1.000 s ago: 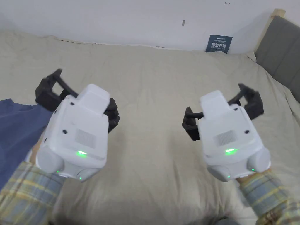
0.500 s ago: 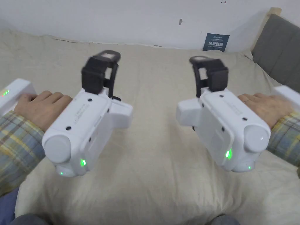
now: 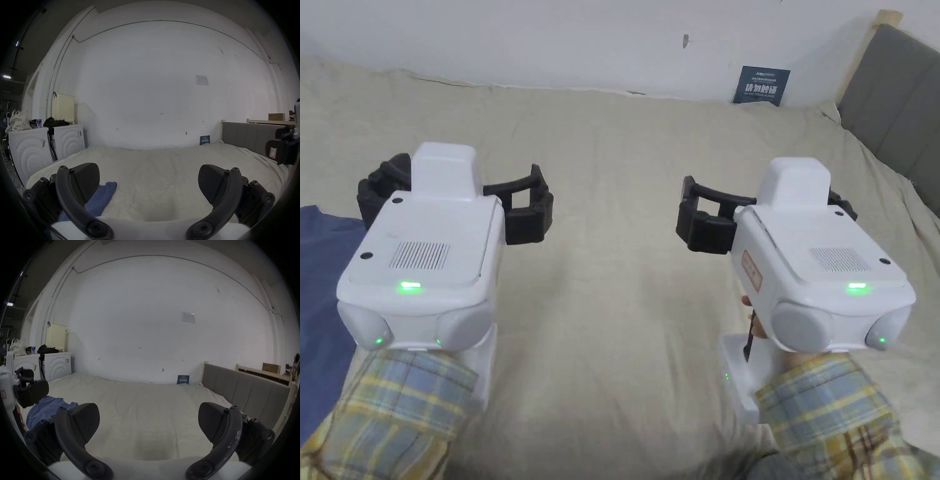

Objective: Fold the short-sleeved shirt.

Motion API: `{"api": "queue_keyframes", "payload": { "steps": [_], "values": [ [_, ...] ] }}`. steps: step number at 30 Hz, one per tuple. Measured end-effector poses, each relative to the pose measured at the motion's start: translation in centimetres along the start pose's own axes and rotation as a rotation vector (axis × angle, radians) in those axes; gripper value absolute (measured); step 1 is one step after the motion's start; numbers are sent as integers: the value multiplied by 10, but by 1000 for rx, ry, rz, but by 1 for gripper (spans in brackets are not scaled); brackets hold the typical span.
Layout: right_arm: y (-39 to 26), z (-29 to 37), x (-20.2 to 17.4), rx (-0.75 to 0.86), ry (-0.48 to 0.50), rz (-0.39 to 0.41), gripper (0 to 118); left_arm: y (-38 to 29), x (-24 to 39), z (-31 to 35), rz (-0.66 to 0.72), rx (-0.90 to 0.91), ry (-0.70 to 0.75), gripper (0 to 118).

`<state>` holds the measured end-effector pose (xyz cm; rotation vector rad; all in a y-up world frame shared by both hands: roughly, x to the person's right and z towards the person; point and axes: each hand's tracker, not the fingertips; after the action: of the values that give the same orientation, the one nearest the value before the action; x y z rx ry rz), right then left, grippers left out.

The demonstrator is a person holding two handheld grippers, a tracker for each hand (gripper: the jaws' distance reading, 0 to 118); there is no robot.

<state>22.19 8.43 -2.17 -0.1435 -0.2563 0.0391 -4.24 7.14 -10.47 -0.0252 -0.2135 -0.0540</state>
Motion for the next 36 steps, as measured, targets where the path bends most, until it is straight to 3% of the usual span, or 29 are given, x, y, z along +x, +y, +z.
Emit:
{"api": "queue_keyframes", "payload": {
  "steps": [22, 23, 25, 26, 28, 30, 31, 36],
  "values": [
    [-13, 4, -2, -38, 1, -27, 118, -5, 4, 4, -29, -11, -29, 118],
    [-13, 4, -2, -37, -2, -29, 118, -5, 4, 4, -29, -11, -30, 116],
    [-13, 3, -2, -40, -1, -34, 118, -5, 4, 4, -29, -9, -31, 100],
    [-13, 4, -2, -38, 0, -38, 110, -4, 4, 4, -26, -7, -31, 85],
    [-13, 5, -2, -34, 7, -39, 65, -3, 4, 5, -21, -8, -32, 37],
    [-13, 4, -4, -34, -2, -30, 13, -1, 4, 3, -17, -12, -25, 6],
    [-13, 4, -4, -36, -6, -28, 4, -1, 4, 3, -11, -13, -22, 1],
    [-11, 7, -4, -40, 1, -43, 1, 0, 3, 5, -18, -15, -22, 0]
  ]
}}
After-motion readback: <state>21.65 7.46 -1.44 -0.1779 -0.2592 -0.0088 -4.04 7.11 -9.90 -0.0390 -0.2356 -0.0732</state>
